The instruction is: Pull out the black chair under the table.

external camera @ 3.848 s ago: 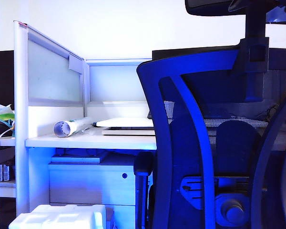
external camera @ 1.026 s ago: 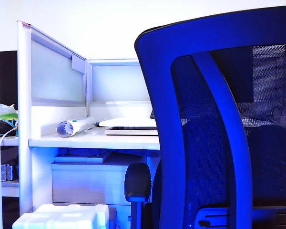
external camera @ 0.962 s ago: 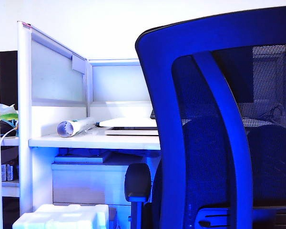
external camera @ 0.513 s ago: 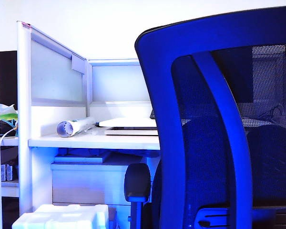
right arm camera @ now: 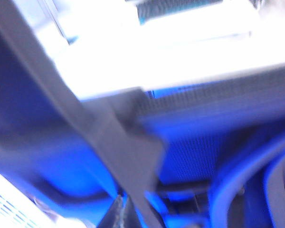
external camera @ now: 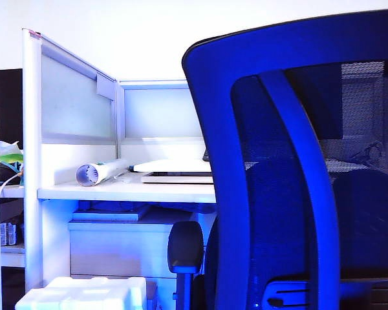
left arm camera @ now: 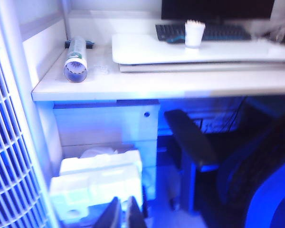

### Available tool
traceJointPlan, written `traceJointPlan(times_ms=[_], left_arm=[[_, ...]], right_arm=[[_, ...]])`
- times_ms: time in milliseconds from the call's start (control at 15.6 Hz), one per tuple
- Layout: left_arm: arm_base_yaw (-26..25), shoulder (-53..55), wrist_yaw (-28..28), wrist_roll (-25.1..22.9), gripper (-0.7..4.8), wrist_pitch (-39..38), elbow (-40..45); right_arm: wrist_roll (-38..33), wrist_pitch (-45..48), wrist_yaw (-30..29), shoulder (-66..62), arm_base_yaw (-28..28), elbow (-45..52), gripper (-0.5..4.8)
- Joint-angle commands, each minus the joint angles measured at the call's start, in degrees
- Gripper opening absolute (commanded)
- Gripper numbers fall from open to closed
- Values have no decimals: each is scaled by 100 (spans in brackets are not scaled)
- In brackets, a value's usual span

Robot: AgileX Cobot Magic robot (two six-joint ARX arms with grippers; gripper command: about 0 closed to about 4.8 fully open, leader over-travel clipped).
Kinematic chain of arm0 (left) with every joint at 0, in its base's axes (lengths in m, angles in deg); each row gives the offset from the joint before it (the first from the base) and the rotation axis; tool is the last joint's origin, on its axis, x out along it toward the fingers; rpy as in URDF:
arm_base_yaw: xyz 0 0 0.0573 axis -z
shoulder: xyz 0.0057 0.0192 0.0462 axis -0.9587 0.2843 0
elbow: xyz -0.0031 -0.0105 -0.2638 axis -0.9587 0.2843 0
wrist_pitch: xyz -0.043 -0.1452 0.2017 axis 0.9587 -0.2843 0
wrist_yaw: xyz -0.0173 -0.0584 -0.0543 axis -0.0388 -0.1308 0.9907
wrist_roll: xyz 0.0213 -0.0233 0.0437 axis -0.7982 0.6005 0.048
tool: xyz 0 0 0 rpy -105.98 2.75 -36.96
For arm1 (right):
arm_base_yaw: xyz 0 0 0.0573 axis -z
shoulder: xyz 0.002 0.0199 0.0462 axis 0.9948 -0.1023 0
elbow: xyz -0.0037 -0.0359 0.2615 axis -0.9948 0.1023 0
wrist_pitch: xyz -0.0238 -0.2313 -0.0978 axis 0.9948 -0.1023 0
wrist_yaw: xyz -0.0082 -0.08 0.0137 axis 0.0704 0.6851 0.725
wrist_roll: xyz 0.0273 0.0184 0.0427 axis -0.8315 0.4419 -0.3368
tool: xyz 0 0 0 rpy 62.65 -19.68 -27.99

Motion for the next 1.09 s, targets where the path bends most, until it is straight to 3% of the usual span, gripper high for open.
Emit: traceJointPlan(times_ms=[64, 385, 513, 577, 705, 1090], left_arm=[[-9, 2, -20, -210, 32, -317, 9], [-9, 2, -96, -501, 30, -713, 9], [-7, 2, -1027, -498, 25, -833, 9], [-7, 2, -1128, -498, 25, -846, 9], [-7, 2, -1137, -496, 25, -844, 9], [-7, 2, -1117, -457, 26, -841, 9]], right_arm=[[-28, 586, 140, 22, -2, 619, -9], [568, 905, 131, 24, -7, 1541, -8], [968, 918, 101, 24, -7, 1849, -8], [1080, 927, 103, 24, -7, 1845, -8], [1364, 942, 116, 24, -4, 1851, -8], [1331, 931, 136, 24, -4, 1847, -8]])
